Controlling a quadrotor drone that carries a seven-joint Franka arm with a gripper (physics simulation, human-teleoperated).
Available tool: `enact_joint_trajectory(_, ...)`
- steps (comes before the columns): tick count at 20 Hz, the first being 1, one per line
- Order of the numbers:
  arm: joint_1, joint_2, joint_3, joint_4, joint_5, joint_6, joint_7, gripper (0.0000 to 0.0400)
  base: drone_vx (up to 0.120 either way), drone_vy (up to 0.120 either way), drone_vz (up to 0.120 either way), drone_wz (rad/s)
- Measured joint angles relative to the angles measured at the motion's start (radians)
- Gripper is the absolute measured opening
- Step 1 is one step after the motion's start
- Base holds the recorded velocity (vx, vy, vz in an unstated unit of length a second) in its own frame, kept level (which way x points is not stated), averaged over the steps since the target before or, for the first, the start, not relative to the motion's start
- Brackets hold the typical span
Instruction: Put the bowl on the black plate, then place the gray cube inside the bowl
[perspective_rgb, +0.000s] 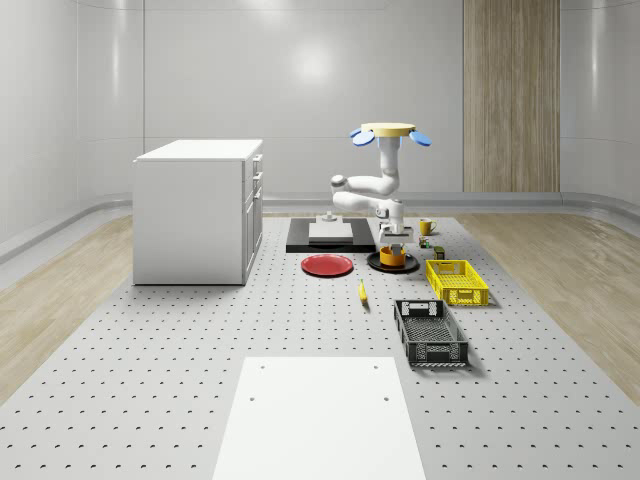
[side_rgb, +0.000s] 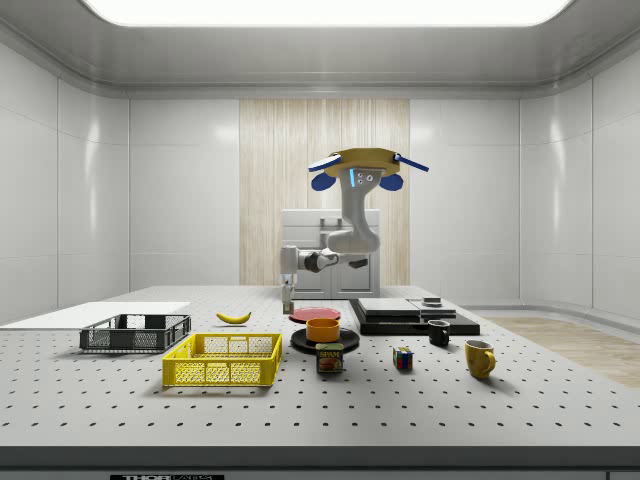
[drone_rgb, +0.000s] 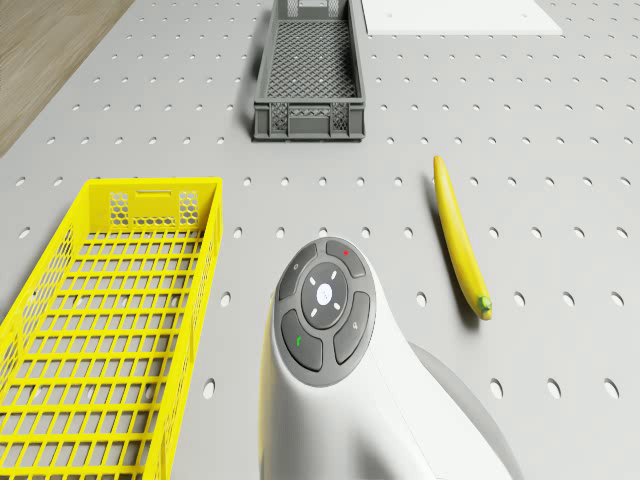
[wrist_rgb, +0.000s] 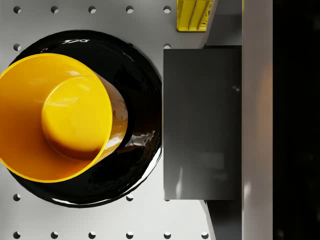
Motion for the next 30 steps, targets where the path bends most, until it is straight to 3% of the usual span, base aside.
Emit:
enact_joint_trajectory(26, -0.001, -0.003, 0.000, 0.000, 0.001, 0.003, 0.001, 0.0250, -0.120, 0.000, -0.015, 0.000)
enact_joint_trajectory(30, -0.004, -0.004, -0.016, 0.005, -0.014, 0.010, 0.001, 0.0250, -0.020, 0.000, 0.000, 0.000)
